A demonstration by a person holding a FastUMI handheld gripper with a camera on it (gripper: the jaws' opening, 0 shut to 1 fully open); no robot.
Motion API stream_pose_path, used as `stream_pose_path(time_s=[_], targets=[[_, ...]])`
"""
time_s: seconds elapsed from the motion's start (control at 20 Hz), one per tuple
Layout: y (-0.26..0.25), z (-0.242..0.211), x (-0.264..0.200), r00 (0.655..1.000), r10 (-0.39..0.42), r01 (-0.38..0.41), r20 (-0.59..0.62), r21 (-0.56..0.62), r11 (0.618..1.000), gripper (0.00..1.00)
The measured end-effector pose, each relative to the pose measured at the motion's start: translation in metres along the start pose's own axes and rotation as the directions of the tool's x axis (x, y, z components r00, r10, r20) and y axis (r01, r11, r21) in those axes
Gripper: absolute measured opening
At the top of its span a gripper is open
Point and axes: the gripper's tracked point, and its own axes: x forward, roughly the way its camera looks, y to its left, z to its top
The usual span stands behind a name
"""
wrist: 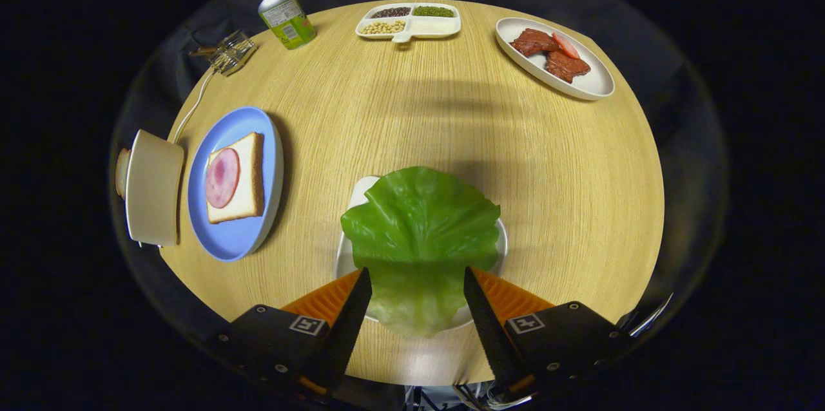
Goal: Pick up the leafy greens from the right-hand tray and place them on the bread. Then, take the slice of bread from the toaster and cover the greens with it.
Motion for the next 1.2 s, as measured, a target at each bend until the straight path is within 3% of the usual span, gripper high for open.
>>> stream_pose_path(time_s=[0.75, 1.0, 1.2], targets=[[-0.002, -0.001, 0.018, 0.999, -0.037, 0.040, -0.037, 0.075, 0.996, 0.52], [-0.009, 0.000, 0.018, 0.998, -0.046, 0.051, -0.038, 0.121, 0.991, 0.21], [-0.012, 0.001, 0.018, 0.998, -0.051, 0.054, -0.024, 0.135, 0.989, 0.07]])
